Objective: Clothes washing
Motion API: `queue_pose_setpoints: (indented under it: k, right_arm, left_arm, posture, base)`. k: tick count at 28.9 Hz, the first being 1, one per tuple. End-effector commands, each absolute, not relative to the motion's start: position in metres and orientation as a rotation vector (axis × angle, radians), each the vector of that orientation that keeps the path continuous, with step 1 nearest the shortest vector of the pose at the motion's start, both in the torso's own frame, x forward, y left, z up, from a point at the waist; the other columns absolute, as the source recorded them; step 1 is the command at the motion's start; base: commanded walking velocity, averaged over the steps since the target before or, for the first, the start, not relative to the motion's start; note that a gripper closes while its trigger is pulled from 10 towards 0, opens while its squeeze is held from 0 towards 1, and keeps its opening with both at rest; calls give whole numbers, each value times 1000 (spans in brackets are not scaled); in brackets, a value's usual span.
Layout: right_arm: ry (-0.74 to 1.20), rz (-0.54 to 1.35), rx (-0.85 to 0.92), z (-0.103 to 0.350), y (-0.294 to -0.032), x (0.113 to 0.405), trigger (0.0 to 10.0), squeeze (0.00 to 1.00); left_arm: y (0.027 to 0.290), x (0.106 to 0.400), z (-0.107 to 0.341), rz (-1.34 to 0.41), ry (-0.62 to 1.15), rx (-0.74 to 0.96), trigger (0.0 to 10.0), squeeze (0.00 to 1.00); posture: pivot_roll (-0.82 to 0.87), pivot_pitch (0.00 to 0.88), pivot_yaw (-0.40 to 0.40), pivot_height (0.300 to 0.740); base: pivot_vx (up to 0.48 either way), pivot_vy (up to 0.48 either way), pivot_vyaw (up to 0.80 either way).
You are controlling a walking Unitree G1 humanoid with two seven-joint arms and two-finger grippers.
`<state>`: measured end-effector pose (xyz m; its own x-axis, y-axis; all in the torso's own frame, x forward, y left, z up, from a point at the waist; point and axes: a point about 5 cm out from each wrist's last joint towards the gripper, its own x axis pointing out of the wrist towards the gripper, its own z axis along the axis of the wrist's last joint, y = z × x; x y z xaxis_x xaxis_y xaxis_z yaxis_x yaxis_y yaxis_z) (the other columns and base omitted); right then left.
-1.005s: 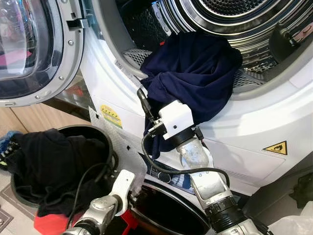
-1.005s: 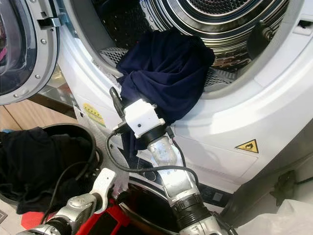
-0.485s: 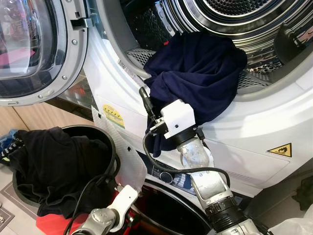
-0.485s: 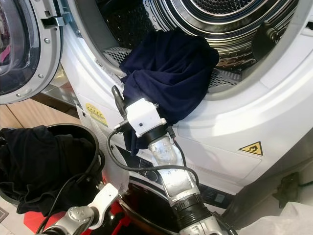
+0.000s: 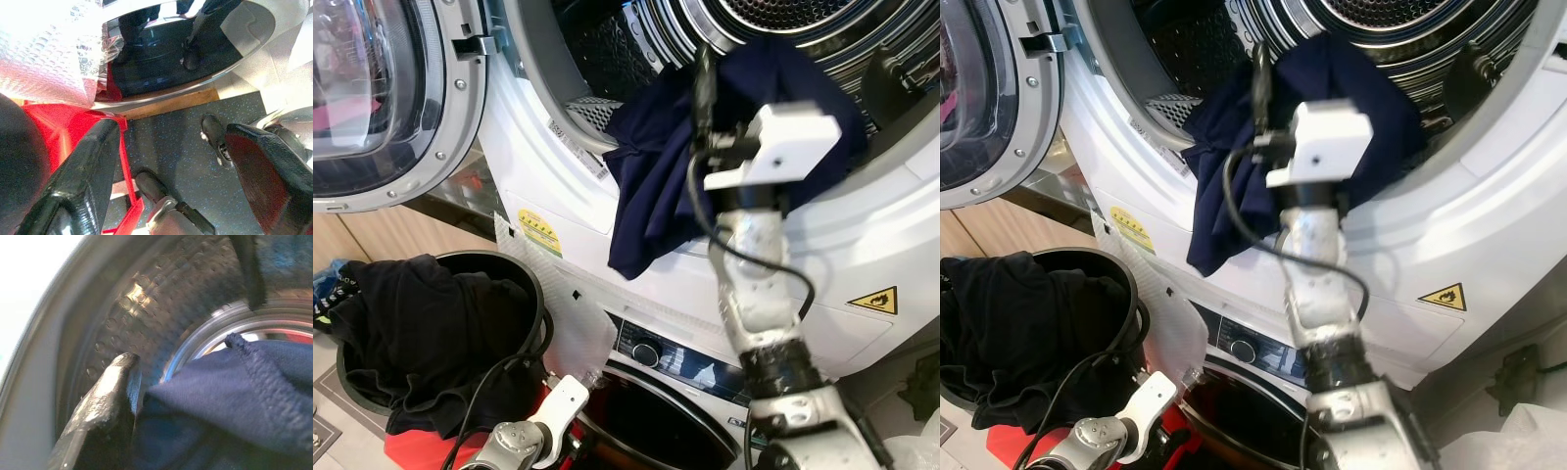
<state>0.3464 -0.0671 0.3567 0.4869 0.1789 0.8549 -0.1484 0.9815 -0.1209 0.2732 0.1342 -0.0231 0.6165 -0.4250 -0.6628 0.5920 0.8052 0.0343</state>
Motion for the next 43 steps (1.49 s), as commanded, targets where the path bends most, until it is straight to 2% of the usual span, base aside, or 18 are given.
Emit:
queue_pose_setpoints:
  k: [1,3,6,11,15,18,20,23,24,26,32,38,43]
  right_arm:
    - [-1068,293,-75,370,-48,346,10000,0]
    - [-1086,397,-182,395,-13,346,10000,0]
    - [-1074,416,-204,413,5,346,10000,0]
    - [-994,382,-218,447,22,348,10000,0]
    - [-974,380,-222,453,24,349,10000,0]
    - [-733,368,-296,432,32,367,10000,0]
    - [-630,292,-322,413,23,380,10000,0]
    - [-591,225,-324,405,12,387,10000,0]
    - [-549,106,-338,401,-10,397,10000,0]
    - [-506,4,-371,397,-30,404,10000,0]
    - [-437,-70,-381,387,-50,412,10000,0]
    - [-398,-224,-351,386,-87,417,10000,0]
    - [-391,-362,-400,389,-113,418,10000,0]
  left_arm:
    - [140,268,-28,-576,714,239,10000,0]
    - [139,268,-27,-575,709,235,10000,0]
    - [140,268,-28,-571,710,232,10000,0]
    - [140,265,-31,-565,715,231,10000,0]
    - [140,264,-31,-565,717,230,10000,0]
    - [141,261,-33,-560,728,220,10000,0]
    - [140,260,-34,-566,734,219,10000,0]
    - [140,259,-35,-566,734,217,10000,0]
    - [140,260,-34,-561,729,218,10000,0]
    - [140,260,-34,-556,727,214,10000,0]
    - [142,261,-34,-551,732,211,10000,0]
    - [142,260,-34,-542,731,219,10000,0]
    - [143,260,-34,-529,731,205,10000,0]
  posture:
    - [70,88,-4,740]
    - [70,88,-4,740]
    - [83,94,-15,740]
    - [106,94,-30,740]
    - [109,94,-30,740]
    - [125,96,-45,740]
    - [128,99,-47,740]
    - [120,104,-44,740]
    - [123,101,-47,740]
    - [124,99,-48,740]
    - [117,93,-45,740]
    - [120,83,-47,740]
    - [125,80,-48,740]
  base:
    - [0,0,0]
    - [0,0,0]
    - [0,0,0]
    - [0,0,0]
    - [0,0,0]
    - [0,0,0]
    - [0,0,0]
    - [0,0,0]
    - [0,0,0]
    - [0,0,0]
    - [0,0,0]
    - [0,0,0]
    - [0,0,0]
